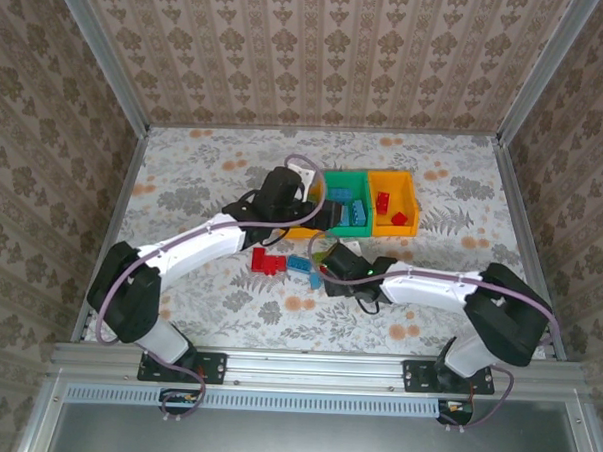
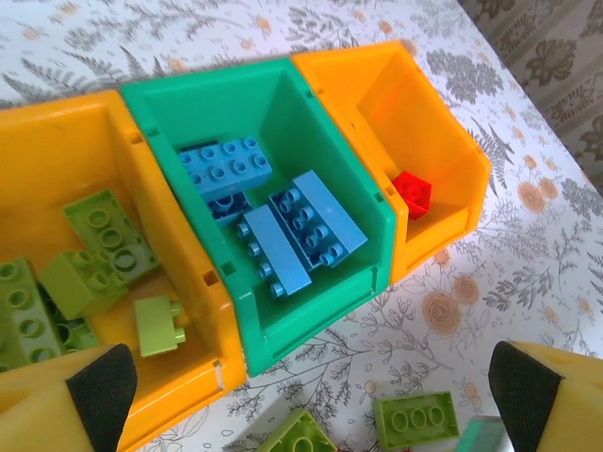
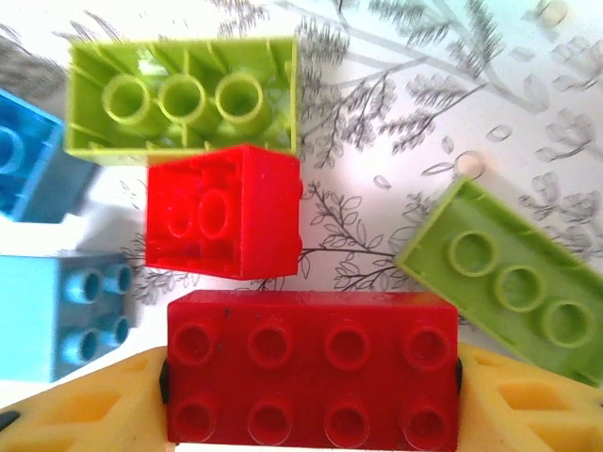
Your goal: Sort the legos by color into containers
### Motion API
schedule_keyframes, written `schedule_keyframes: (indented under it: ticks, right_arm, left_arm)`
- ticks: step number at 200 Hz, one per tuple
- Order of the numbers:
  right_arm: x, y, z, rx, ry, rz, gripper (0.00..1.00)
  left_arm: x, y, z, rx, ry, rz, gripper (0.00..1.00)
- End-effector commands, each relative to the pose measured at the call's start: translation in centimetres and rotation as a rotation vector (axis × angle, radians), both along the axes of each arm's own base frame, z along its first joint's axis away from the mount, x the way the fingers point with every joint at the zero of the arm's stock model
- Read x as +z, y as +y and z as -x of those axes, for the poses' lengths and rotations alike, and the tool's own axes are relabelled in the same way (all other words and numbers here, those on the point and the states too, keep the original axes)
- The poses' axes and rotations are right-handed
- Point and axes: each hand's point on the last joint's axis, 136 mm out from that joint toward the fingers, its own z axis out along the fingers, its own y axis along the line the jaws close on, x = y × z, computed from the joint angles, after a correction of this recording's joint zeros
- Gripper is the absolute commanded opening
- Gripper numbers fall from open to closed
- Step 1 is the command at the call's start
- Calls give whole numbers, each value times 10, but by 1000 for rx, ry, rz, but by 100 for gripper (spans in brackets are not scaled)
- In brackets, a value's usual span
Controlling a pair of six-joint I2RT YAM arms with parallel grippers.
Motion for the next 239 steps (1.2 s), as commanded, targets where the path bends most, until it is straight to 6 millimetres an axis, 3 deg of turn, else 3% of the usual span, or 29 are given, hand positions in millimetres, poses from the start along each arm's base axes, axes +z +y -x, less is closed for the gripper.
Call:
schedule_keyframes:
  ticks: [1, 57, 64, 126, 172, 212, 239]
  right_arm:
    - [40, -20, -19, -51, -86, -51, 54]
    - [71, -105, -95, -269, -95, -125, 53]
    - [77, -110, -104, -281, -107, -132, 53]
    - [57, -136, -171, -353, -26, -83, 54]
    - [41, -143, -184, -374, 16, -66, 59]
    - [41, -138, -182, -363, 23, -93, 69]
    - [42, -136, -180, -362, 25, -106, 73]
  left_arm:
    - [-10, 20, 8, 37, 6, -51, 100]
    - [-34, 50, 30, 79, 48, -115, 100]
    - [-37, 55, 32, 89, 52, -123, 100]
    - [-72, 107, 54, 234, 151, -268, 100]
    - [-100, 140, 75, 316, 233, -323, 100]
    - [-114, 138, 88, 293, 285, -297, 97]
    - [-118, 135, 90, 285, 298, -298, 86]
